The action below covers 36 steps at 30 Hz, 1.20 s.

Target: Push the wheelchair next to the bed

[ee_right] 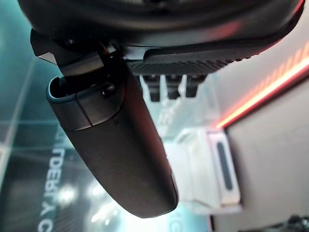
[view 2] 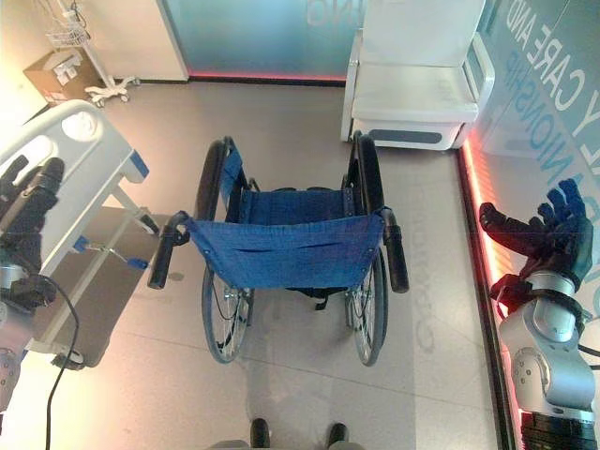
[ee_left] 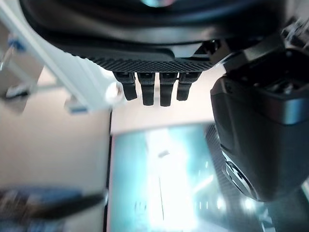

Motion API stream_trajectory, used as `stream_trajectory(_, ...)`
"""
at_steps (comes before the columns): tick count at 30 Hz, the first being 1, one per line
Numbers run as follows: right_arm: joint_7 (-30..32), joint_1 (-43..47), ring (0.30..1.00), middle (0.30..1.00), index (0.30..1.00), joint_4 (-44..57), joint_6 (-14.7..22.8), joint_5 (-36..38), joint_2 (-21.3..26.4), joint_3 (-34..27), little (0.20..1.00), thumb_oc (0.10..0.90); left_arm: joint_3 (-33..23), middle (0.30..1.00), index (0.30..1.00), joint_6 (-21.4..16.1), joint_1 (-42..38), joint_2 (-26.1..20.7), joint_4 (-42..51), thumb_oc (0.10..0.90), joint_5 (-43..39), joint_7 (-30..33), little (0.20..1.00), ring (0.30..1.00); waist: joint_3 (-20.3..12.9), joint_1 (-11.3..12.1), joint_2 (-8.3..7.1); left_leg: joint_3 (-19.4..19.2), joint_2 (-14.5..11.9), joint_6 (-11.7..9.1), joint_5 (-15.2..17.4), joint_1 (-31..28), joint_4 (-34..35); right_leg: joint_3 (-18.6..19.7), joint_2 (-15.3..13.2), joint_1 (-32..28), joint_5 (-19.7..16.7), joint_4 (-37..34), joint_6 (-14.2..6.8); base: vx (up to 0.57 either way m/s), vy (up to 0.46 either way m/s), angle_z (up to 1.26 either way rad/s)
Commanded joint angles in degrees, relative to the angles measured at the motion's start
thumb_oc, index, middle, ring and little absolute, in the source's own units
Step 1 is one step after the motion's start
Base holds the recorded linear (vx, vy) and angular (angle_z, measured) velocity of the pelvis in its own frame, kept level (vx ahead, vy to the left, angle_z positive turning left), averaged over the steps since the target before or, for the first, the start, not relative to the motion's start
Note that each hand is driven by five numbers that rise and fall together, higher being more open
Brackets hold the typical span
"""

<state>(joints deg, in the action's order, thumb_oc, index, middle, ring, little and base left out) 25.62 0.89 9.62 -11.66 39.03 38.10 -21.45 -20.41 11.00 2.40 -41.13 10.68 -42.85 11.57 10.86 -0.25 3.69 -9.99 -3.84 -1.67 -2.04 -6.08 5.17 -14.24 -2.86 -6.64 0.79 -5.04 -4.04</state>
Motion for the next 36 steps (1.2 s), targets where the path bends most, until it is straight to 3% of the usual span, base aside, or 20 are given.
stream_trajectory(1,-4.1,5.0,0.9,0.9,0.9,7.6,5.5,2.9,6.0,0.0,0.9,0.8,-1.8,0.9,0.9,-0.6,-3.5,-7.3,4.5,0.8,-3.7,-4.7,0.9,0.9,-2.5,-0.1,-2.58,-1.5,0.5,-1.0,2.8,-0.2,-0.2,1.3,-2.5,0.6,-1.4,0.4,-2.4,0.0,0.0,0.0)
stream_trajectory(10,-9.1,2.1,0.9,0.9,0.9,14.7,-0.9,9.5,6.4,2.7,0.9,0.8,1.6,0.9,0.9,8.5,-0.2,-9.2,9.8,0.8,-4.6,-15.5,0.9,0.9,-2.4,-0.4,-2.71,-2.7,0.4,-0.8,2.6,-0.1,-0.2,1.5,-2.5,1.0,-1.7,0.4,-2.8,-0.01,-0.002,-0.03)
stream_trajectory(15,-9.1,0.0,0.9,0.9,0.9,16.0,-2.5,14.2,8.1,3.2,0.9,0.8,0.4,0.9,0.9,8.6,2.2,-12.3,10.1,0.8,-5.3,-14.0,0.9,0.9,-2.1,-0.4,-2.79,-3.3,0.3,-0.9,2.4,0.0,-0.2,1.4,-2.4,1.1,-1.9,0.3,-2.9,0.0,0.0,0.01)
stream_trajectory(18,-11.7,-0.6,0.9,0.9,0.9,16.7,-1.3,21.8,8.8,3.4,0.9,0.8,-1.3,0.9,0.9,8.4,3.6,-14.0,9.6,0.8,-6.5,-13.8,0.9,0.9,-2.2,-0.2,-2.93,-3.4,0.4,-0.9,2.3,0.2,-0.2,1.3,-2.4,1.2,-1.9,0.2,-3.1,0.0,0.0,0.0)
stream_trajectory(21,-13.5,-0.5,0.9,0.9,0.9,18.0,-0.1,25.9,8.4,4.4,0.9,0.8,-1.6,0.9,0.9,7.9,4.1,-13.9,9.6,0.8,-13.9,-17.0,0.9,0.9,-2.3,0.1,-3.02,-3.5,0.3,-1.1,2.2,0.4,-0.2,0.9,-2.5,1.2,-2.0,0.1,-3.2,0.0,0.0,0.0)
stream_trajectory(25,-12.6,-0.7,0.9,0.9,0.9,18.5,-0.7,25.3,8.2,6.1,0.9,0.8,0.4,0.9,0.9,8.3,4.3,-13.3,10.8,0.8,-15.4,-17.1,0.9,0.9,-2.4,0.1,-2.97,-3.7,0.3,-1.2,2.1,0.4,-0.2,0.5,-2.6,1.2,-2.1,0.0,-3.3,0.0,0.0,0.0)
stream_trajectory(30,-9.5,0.9,0.9,0.9,0.9,17.7,-0.8,21.0,10.6,8.4,0.9,0.8,3.3,0.9,0.9,11.1,3.1,-15.4,10.5,0.8,-11.6,-18.3,0.9,0.9,-1.9,0.3,-2.94,-3.7,0.3,-1.1,1.9,0.8,-0.2,0.6,-2.5,1.6,-2.2,0.0,-3.4,0.0,0.0,0.0)
stream_trajectory(36,-8.2,1.3,0.9,0.9,0.9,18.7,-1.1,24.1,12.3,10.5,0.9,0.8,4.3,0.9,0.9,10.9,3.0,-18.7,11.5,0.8,-11.4,-22.1,0.9,0.9,-1.4,0.3,-2.73,-3.7,0.4,-1.0,1.7,1.1,-0.2,0.8,-2.5,1.9,-2.4,0.0,-3.5,0.0,0.0,0.0)
